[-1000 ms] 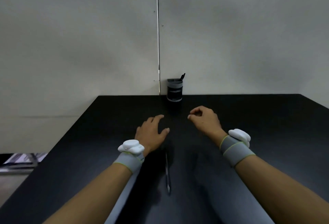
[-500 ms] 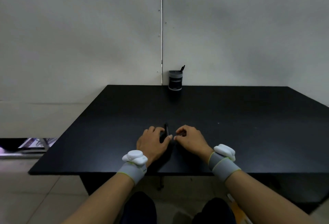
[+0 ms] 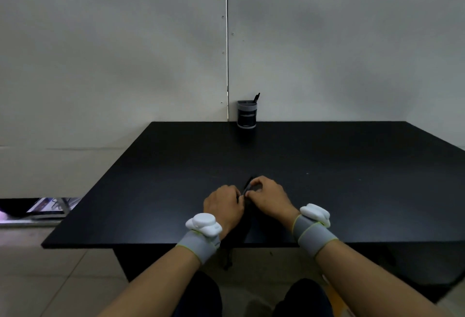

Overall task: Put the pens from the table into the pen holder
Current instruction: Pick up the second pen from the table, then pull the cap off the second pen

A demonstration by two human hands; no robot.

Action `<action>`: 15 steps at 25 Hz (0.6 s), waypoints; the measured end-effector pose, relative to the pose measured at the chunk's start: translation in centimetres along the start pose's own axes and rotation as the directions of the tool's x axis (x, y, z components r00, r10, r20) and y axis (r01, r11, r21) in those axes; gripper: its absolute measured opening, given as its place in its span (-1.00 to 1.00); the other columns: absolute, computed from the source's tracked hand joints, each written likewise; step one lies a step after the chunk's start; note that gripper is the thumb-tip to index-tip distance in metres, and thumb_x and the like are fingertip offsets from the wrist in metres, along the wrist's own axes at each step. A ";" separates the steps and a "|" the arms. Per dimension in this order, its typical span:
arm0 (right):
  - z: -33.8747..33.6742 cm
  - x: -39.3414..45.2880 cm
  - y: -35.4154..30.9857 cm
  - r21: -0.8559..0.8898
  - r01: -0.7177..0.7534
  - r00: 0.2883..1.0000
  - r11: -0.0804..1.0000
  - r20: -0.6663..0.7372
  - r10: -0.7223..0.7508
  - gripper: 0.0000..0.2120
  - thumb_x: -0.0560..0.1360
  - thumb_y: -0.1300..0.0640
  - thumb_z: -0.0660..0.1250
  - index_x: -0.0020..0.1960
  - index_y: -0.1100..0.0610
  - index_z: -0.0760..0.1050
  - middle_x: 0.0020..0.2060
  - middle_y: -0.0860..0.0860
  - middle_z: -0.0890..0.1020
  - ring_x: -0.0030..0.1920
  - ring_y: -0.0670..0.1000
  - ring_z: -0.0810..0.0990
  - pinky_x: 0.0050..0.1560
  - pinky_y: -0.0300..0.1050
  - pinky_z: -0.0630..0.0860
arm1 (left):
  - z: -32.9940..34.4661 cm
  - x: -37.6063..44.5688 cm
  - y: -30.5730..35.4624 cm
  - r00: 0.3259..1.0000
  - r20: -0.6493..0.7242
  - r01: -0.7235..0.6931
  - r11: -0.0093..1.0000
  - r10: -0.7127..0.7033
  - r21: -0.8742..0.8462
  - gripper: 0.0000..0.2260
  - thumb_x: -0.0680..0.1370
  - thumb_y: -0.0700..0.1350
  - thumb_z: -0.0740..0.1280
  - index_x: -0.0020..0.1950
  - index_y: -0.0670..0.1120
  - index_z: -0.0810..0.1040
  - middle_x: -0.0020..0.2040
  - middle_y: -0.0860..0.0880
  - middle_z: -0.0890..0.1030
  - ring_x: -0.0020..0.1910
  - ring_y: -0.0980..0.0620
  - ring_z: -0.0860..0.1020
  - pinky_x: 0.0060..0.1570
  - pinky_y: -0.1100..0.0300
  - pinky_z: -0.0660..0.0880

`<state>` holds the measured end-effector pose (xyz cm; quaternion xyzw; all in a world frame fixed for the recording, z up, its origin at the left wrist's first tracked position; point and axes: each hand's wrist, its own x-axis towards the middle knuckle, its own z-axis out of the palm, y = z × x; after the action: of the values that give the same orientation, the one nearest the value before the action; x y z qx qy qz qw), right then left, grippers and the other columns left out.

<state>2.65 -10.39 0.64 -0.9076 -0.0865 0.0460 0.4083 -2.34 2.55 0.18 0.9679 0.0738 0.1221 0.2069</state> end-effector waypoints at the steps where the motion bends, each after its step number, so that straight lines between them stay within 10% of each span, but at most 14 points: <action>1: -0.1 0.3 0.2 0.010 -0.015 1.000 1.000 -0.013 0.015 -0.68 0.41 -0.03 0.35 0.16 -0.07 0.51 0.09 0.04 0.66 0.17 0.13 0.60 0.14 -0.07 0.49 | 0.1 0.2 0.2 1.000 0.010 0.008 1.000 -0.008 -0.006 -0.76 0.56 0.04 0.19 0.04 -0.02 0.59 0.10 -0.10 0.60 0.09 -0.16 0.57 0.02 0.01 0.47; 4: -0.7 1.8 0.8 0.041 -0.084 0.993 0.996 -0.076 0.087 -0.50 0.42 -0.04 0.34 0.34 -0.02 0.40 0.21 0.11 0.60 0.15 0.19 0.62 0.17 -0.02 0.52 | 0.4 1.3 0.1 0.999 0.048 0.013 1.000 -0.012 -0.022 -0.78 0.58 -0.04 0.16 0.07 -0.03 0.57 0.13 -0.11 0.54 0.14 -0.16 0.53 0.08 -0.03 0.46; 9: -1.6 5.4 1.2 0.239 -0.203 0.971 0.949 -0.076 0.227 -0.62 0.49 -0.04 0.29 0.27 -0.01 0.35 -0.22 0.07 0.68 -0.42 0.05 0.64 -0.56 -0.16 0.44 | 1.2 4.3 -1.0 0.996 0.065 -0.061 0.995 0.065 -0.074 -0.79 0.63 0.02 0.11 0.09 0.02 0.51 0.12 -0.08 0.52 0.11 -0.12 0.52 0.06 -0.02 0.45; 15: -2.2 13.6 0.7 0.430 -0.248 0.949 0.868 -0.071 0.306 -0.88 0.58 0.02 0.20 -0.08 0.05 0.41 -0.32 0.06 0.63 -0.47 -0.04 0.46 -0.55 -0.20 0.32 | 2.6 12.3 -1.8 0.985 0.106 -0.128 0.987 0.138 -0.095 -0.78 0.62 0.08 0.10 0.11 0.08 0.50 0.09 -0.01 0.52 0.07 -0.05 0.53 0.01 0.05 0.42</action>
<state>16.37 -9.86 1.39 -0.8038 0.0849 0.0592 0.5859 10.00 5.54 -0.31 0.9660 -0.0082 0.0843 0.2443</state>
